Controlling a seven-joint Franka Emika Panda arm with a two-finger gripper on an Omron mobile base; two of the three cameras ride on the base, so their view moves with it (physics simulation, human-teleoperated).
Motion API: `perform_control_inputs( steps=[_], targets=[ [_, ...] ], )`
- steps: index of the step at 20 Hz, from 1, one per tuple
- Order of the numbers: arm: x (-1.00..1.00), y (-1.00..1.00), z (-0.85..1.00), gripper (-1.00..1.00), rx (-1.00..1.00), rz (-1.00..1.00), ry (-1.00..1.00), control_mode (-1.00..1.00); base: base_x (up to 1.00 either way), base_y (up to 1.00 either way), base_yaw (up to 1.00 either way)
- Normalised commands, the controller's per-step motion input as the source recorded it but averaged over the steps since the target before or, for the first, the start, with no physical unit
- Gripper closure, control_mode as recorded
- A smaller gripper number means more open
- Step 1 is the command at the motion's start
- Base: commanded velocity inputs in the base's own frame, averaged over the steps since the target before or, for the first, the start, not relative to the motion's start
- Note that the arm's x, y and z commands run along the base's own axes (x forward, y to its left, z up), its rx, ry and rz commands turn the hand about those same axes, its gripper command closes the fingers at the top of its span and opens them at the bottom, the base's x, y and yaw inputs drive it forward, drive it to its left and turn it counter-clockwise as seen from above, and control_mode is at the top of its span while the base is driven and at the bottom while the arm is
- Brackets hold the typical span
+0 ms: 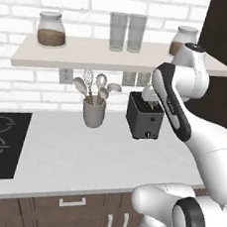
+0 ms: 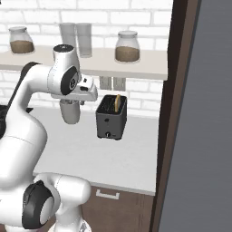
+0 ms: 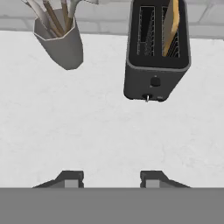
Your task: Start the toaster. Once the lever pops up, take the bread to the plate on the dining counter.
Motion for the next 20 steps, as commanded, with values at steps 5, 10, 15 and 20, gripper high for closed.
perform_control_inputs(
  steps=[5, 10, 15, 20],
  targets=[
    [-0.1, -0.08, -0.18, -1.0, 0.0, -0.01, -0.08, -1.0, 0.0, 0.0, 0.0],
    [0.01, -0.33, -0.27, -1.0, 0.0, -0.02, -0.06, -1.0, 0.0, 0.0, 0.0],
    [0.15, -0.28, -0.32, 1.0, 0.0, 0.0, 0.0, -1.0, 0.0, 0.0, 0.0],
    [0.17, -0.02, -0.33, 1.0, 0.0, 0.0, -0.02, -1.0, 0.0, 0.0, 0.0]
  ],
)
